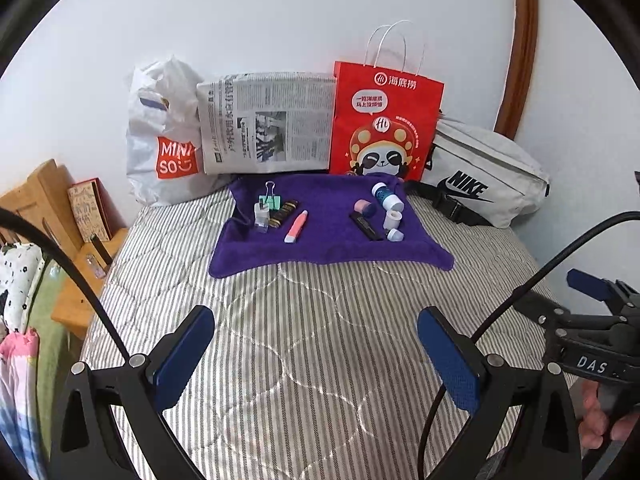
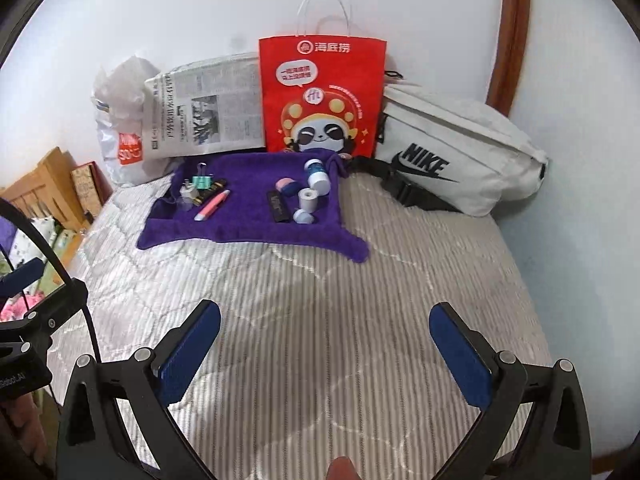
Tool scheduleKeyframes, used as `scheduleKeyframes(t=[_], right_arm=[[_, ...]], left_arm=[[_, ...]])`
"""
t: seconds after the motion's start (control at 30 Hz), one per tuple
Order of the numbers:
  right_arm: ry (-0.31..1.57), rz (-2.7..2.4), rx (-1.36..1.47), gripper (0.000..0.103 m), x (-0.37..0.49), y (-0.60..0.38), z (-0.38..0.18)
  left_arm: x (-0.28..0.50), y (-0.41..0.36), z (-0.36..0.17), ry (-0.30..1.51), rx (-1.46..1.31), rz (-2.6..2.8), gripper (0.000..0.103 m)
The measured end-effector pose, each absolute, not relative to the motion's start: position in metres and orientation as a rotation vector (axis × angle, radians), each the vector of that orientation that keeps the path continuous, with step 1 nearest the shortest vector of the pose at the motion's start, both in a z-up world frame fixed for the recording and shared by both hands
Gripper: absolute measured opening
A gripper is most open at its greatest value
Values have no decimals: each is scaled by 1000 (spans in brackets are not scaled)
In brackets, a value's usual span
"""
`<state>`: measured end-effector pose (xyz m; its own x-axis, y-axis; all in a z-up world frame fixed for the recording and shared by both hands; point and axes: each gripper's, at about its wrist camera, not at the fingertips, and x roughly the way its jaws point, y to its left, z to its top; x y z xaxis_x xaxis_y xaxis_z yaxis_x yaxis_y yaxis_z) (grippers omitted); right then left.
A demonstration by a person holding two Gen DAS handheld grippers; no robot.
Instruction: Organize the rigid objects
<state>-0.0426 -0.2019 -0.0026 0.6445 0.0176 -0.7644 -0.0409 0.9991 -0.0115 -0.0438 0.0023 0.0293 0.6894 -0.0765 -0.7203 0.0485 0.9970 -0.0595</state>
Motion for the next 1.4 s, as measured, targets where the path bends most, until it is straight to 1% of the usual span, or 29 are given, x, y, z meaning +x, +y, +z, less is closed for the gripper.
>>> scheduleKeyframes(t=[1.4], right_arm=[[864, 59, -23, 103, -50, -196, 5]], left_arm=[[-46, 7, 31, 824, -47, -49, 103]])
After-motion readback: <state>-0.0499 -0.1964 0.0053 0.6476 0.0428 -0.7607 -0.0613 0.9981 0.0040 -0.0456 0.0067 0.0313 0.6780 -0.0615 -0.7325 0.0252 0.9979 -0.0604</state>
